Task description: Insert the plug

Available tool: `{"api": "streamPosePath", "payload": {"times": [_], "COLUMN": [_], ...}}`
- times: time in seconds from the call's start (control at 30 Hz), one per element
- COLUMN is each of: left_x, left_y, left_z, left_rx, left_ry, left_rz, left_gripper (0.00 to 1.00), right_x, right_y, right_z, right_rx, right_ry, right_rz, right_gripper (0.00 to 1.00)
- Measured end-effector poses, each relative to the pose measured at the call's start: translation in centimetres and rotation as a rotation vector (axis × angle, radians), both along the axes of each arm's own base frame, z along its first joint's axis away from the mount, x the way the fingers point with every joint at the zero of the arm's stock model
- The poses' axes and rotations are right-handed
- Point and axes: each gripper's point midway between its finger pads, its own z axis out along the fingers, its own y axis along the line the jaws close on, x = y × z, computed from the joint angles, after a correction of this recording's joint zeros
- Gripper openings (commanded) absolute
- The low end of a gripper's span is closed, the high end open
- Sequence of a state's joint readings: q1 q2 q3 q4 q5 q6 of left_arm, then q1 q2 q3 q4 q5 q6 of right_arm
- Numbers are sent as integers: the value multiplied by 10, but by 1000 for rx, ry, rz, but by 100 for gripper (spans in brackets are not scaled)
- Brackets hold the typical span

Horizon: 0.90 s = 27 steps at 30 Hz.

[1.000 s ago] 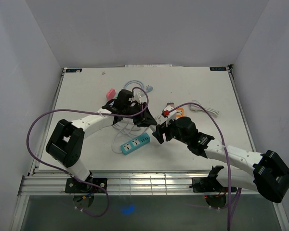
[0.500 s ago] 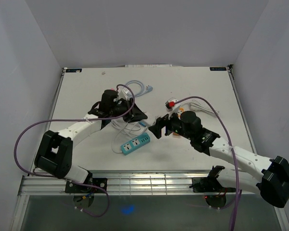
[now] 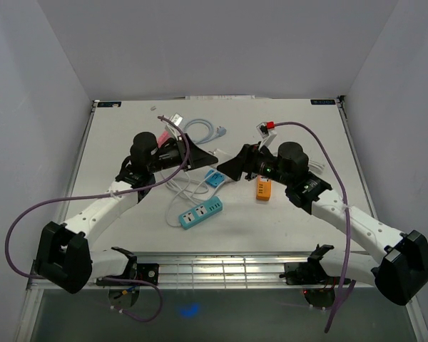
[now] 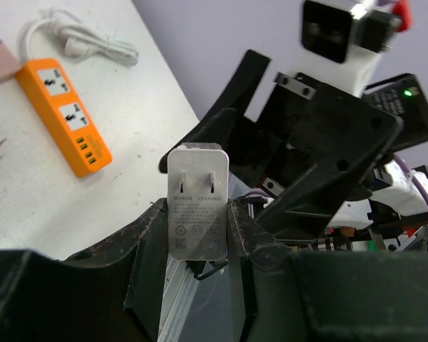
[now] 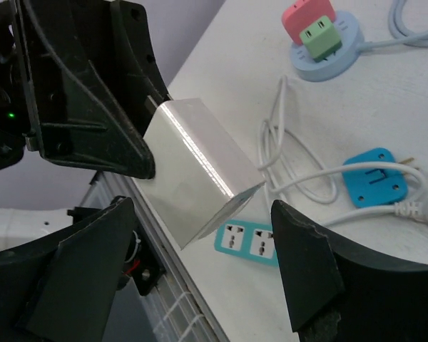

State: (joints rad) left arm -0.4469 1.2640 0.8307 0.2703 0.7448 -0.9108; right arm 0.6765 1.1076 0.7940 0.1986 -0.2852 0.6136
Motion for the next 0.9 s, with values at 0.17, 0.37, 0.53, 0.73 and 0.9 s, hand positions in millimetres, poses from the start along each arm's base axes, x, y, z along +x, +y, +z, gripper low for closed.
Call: {"api": "streamPosePath", "payload": {"times": [0.17, 0.37, 0.53, 0.73, 0.9], "left_x": [-12, -22, -28, -33, -35], "left_y": [6, 11, 15, 16, 17], "left_z": [42, 57, 59, 70, 72], "left_rx": [-75, -150, -191, -227, -241], "left_ry": [-134, -169, -151, -175, -174], "left_rz": [-1, -29, -59, -82, -98], "left_gripper": [0, 0, 0, 0, 0], "right_x": [-7, -19, -27, -31, -34], "right_y": [11, 18, 19, 20, 22], "right_z": [24, 59, 67, 76, 78], "right_rx": [120, 254, 296, 334, 352], "right_ry": [38, 13, 9, 6, -3], "right_rz": [62, 146, 188, 220, 247], "right_gripper": [77, 71, 61, 54, 53]}}
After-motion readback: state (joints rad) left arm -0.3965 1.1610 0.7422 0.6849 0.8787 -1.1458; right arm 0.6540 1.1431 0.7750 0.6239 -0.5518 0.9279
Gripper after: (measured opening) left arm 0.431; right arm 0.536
